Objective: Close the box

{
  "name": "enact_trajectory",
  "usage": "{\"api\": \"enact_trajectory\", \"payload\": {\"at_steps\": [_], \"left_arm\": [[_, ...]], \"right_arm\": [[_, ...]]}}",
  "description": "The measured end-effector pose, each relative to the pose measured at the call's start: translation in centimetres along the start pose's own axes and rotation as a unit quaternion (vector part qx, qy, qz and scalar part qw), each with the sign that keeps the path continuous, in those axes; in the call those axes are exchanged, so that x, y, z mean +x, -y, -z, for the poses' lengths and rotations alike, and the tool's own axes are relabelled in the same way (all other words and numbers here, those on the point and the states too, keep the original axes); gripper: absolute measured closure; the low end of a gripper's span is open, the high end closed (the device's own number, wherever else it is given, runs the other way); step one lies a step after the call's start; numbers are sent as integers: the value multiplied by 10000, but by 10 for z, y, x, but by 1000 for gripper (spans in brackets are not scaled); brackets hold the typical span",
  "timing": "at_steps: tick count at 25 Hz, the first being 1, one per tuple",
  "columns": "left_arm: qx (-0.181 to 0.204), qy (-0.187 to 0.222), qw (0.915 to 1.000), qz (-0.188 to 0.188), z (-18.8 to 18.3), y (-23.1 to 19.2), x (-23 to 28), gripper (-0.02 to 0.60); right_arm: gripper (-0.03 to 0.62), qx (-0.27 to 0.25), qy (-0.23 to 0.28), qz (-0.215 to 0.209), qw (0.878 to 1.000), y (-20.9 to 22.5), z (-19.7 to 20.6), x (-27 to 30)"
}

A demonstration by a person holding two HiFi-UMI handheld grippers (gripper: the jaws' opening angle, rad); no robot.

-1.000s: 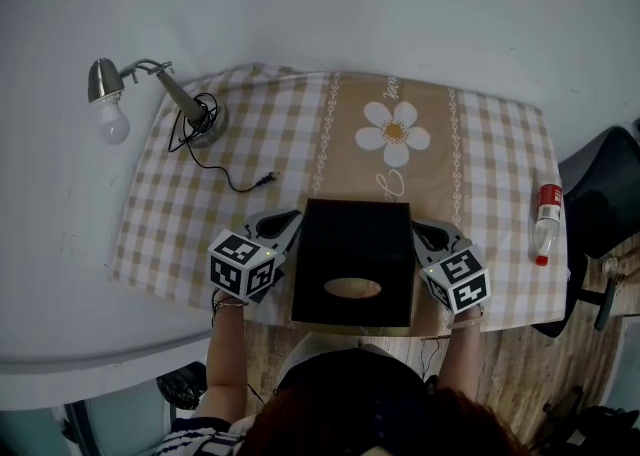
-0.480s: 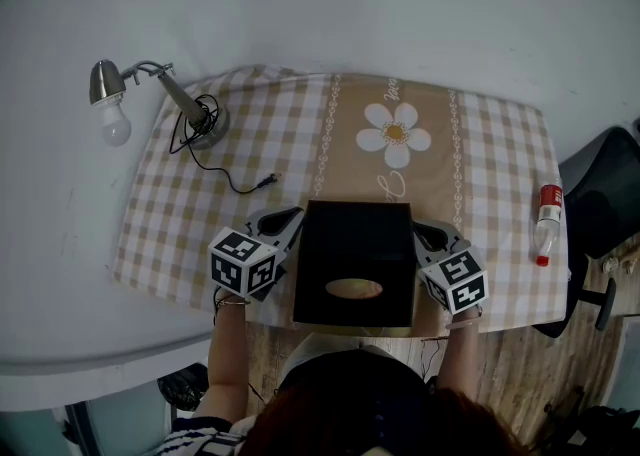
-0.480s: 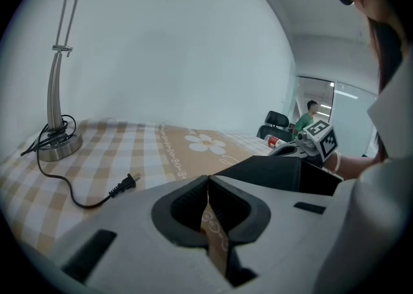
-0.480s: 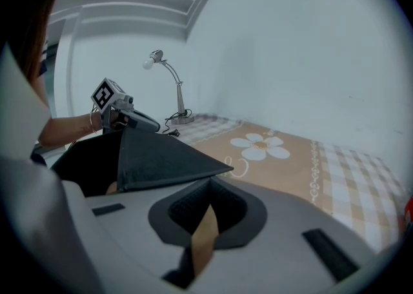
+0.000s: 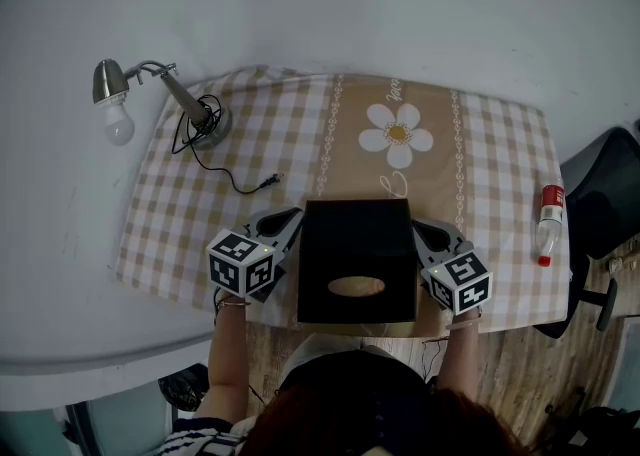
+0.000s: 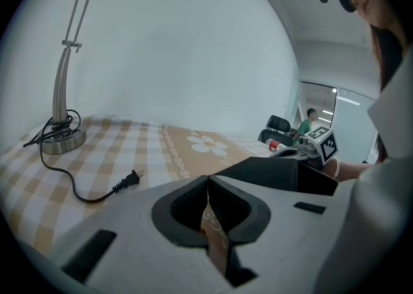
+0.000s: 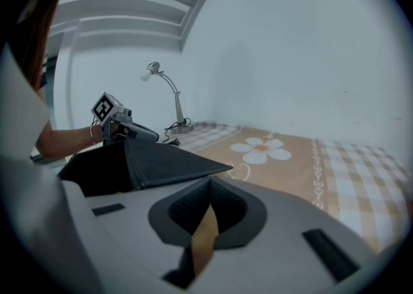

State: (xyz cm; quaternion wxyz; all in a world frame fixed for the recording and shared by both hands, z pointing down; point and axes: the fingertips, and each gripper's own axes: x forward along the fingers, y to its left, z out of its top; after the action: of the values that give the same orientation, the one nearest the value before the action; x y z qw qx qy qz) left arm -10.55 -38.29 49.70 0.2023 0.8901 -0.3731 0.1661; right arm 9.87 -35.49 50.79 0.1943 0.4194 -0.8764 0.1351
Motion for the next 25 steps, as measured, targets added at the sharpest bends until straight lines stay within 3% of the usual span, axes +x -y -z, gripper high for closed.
{"api": "enact_trajectory", "payload": {"at_steps": [7,13,25], "left_arm": [[112,-237,9995,-187,16,-7,4,552],[8,-291,9995,-105,23,-5,7,552],[34,39,9999,-93,2,-2,5,552]], "right_arm": [[577,-6,68,-6,10000,0,-1,0],[577,12,121,-45,9999,-1,-2,-1],[577,48,454,-37,9989,5,-13,-4]]}}
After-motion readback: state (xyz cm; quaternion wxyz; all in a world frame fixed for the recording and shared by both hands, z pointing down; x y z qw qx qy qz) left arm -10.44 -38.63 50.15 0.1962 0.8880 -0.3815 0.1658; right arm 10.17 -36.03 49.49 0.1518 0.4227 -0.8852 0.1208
